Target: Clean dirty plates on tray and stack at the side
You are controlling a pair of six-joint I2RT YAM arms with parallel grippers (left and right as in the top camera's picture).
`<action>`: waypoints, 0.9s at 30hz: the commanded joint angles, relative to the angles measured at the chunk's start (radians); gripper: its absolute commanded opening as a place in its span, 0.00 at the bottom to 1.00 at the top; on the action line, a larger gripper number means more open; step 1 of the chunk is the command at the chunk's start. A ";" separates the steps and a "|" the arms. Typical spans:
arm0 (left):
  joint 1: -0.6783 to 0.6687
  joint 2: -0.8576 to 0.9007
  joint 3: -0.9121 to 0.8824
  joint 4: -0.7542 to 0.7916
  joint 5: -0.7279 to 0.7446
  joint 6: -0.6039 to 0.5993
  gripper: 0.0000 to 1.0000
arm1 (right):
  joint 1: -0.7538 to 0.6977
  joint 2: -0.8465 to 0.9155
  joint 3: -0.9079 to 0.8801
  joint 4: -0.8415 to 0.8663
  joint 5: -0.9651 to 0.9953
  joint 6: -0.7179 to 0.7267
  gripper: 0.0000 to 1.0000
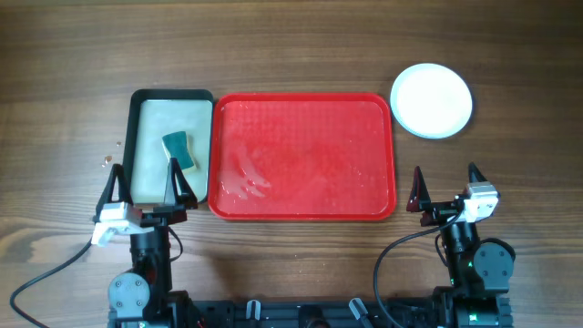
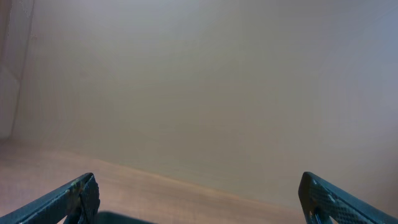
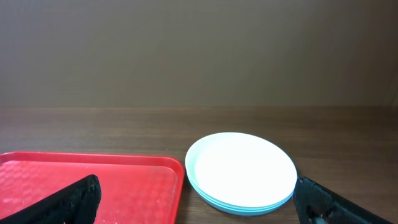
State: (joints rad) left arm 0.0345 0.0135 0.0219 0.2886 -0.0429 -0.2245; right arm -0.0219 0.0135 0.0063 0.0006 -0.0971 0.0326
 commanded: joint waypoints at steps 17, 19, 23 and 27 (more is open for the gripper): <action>-0.004 -0.010 -0.016 -0.361 0.024 0.117 1.00 | 0.006 -0.010 -0.001 0.006 -0.015 0.012 1.00; -0.004 -0.010 -0.016 -0.361 0.027 0.116 1.00 | 0.006 -0.010 -0.001 0.006 -0.015 0.013 1.00; -0.004 -0.010 -0.016 -0.361 0.027 0.116 1.00 | 0.006 -0.010 -0.001 0.006 -0.015 0.012 1.00; -0.004 -0.010 -0.016 -0.361 0.027 0.116 1.00 | 0.006 -0.010 -0.001 0.006 -0.015 0.012 1.00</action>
State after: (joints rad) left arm 0.0345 0.0135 0.0063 -0.0658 -0.0277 -0.1318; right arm -0.0219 0.0135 0.0063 0.0002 -0.0971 0.0326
